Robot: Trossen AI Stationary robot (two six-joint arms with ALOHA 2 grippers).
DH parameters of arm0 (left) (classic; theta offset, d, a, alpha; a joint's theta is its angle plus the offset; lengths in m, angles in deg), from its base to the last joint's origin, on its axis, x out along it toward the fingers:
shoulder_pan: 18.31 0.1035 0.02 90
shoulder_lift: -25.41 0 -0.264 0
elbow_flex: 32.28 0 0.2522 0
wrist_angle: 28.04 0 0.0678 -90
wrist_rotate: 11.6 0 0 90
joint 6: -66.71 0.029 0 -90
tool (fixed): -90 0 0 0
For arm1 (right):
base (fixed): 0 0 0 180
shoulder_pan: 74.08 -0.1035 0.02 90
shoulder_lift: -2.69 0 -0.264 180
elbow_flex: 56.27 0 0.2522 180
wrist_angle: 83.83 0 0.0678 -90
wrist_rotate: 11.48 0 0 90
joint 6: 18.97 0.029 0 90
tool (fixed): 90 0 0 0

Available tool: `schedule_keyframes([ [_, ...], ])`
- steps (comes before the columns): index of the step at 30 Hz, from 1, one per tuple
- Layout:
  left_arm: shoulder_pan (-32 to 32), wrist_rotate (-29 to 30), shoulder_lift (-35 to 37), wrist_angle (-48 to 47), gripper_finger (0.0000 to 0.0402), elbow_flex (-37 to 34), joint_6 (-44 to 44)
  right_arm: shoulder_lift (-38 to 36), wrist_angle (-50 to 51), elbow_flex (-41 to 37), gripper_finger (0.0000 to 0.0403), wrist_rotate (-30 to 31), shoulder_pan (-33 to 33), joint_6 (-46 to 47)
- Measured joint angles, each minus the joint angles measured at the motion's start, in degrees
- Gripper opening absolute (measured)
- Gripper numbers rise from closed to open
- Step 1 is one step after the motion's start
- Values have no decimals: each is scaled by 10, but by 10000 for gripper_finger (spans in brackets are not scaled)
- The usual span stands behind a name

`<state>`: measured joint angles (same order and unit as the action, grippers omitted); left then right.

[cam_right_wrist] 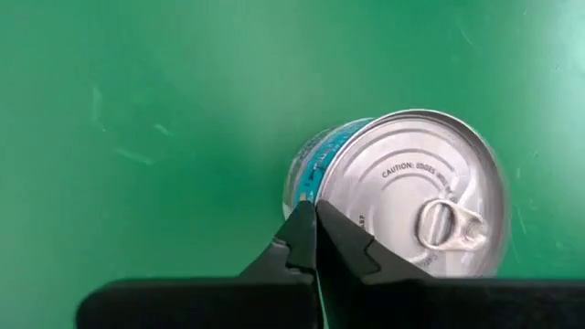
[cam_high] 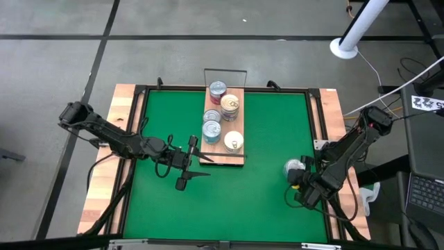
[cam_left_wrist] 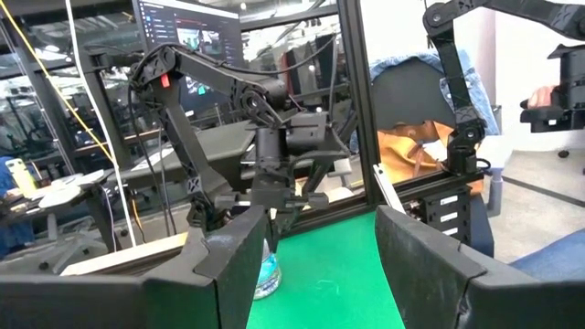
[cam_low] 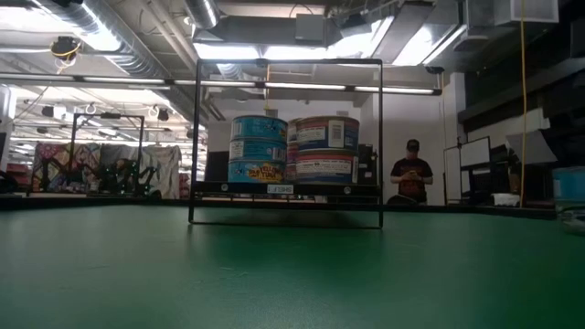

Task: Stack canned seafood by type on shelf
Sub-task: Stack the light blue tuna can on top of the light blue tuna can on the shelf

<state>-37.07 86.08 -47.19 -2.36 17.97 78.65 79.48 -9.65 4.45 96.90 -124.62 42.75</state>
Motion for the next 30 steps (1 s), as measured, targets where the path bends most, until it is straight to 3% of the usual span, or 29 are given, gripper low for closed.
schedule_keyframes([
  [17,0,0,0,2,205,0,21,-3,-13,11,0,50,17,0],
  [30,0,0,0,2,205,0,22,-3,-67,12,0,50,93,-120],
])
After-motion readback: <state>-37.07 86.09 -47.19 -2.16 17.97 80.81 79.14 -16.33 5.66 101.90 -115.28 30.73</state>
